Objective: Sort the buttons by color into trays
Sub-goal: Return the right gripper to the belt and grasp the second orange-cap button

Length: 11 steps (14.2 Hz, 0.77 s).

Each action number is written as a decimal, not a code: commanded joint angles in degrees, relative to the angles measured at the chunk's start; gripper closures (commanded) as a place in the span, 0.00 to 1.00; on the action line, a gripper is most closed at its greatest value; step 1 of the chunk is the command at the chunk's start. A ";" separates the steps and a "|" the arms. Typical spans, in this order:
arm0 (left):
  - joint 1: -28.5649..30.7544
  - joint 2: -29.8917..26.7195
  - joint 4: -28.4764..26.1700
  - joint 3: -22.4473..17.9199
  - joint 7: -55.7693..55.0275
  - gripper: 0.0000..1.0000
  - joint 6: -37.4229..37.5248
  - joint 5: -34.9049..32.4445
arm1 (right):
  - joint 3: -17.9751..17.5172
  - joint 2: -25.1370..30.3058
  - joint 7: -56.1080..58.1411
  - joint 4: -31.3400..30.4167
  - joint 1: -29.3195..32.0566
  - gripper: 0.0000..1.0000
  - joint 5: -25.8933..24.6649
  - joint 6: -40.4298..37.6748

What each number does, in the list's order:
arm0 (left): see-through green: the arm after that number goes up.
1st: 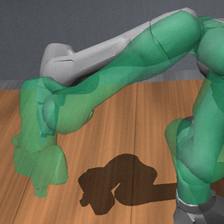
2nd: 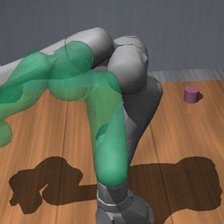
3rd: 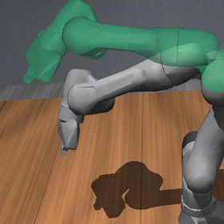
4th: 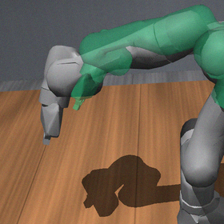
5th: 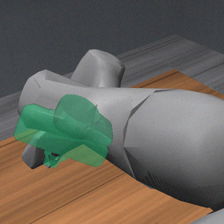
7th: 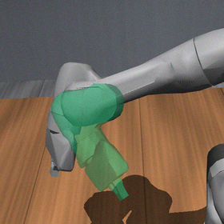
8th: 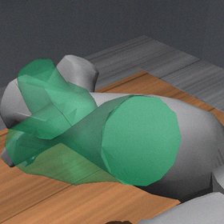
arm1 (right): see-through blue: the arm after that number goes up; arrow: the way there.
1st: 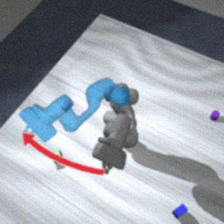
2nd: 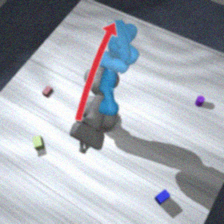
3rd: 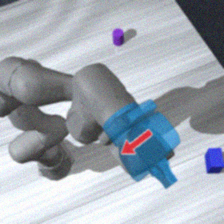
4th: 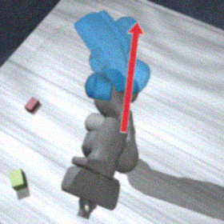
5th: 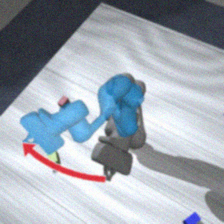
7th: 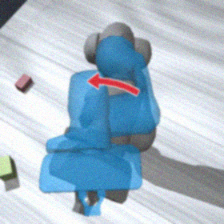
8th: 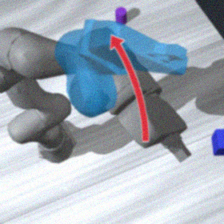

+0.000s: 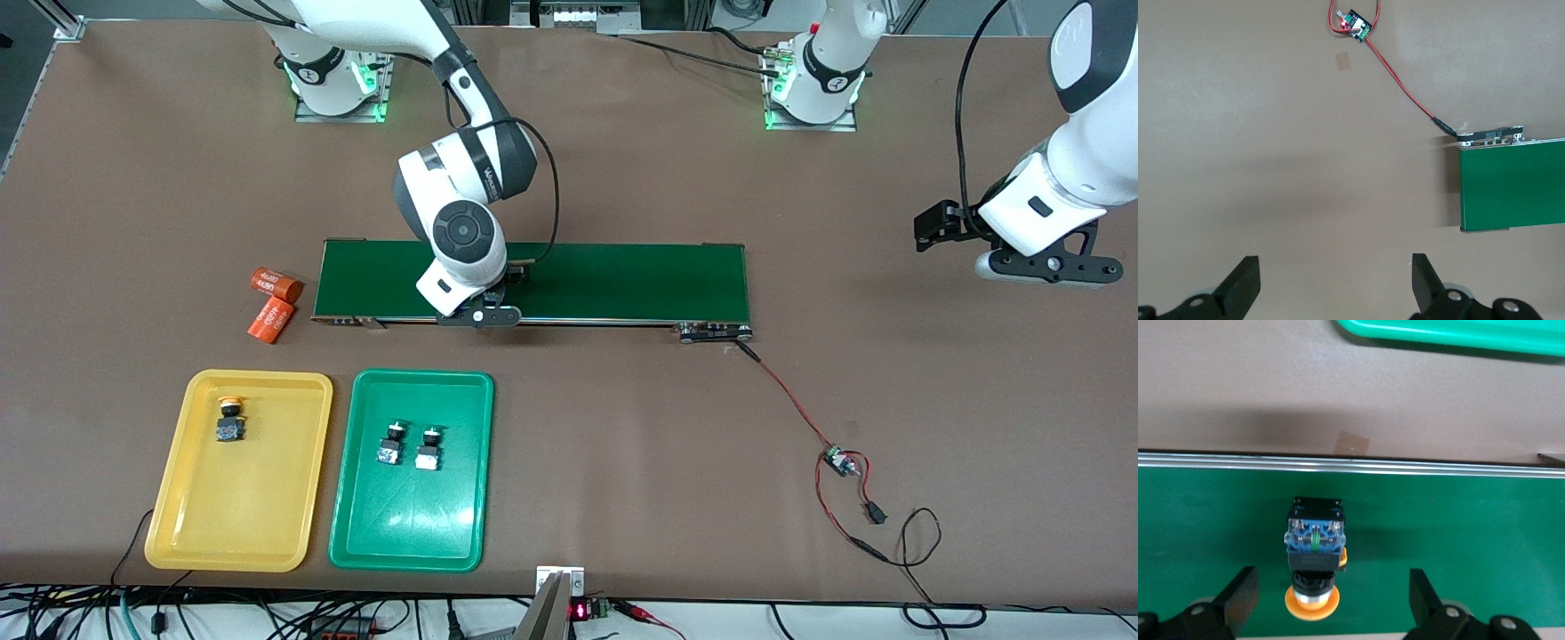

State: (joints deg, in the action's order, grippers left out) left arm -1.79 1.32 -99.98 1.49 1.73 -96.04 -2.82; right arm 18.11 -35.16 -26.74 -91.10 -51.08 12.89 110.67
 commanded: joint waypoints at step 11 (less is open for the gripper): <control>0.04 0.43 1.64 0.01 -0.06 0.00 2.43 -0.17 | 0.53 -1.84 -4.81 -0.05 0.62 1.00 1.08 0.95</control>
State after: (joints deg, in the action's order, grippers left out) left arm -1.78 1.32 -99.88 1.49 1.72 -95.62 -2.82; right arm 18.46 -37.78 -30.76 -91.11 -50.69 12.93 111.59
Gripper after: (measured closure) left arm 0.000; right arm 0.577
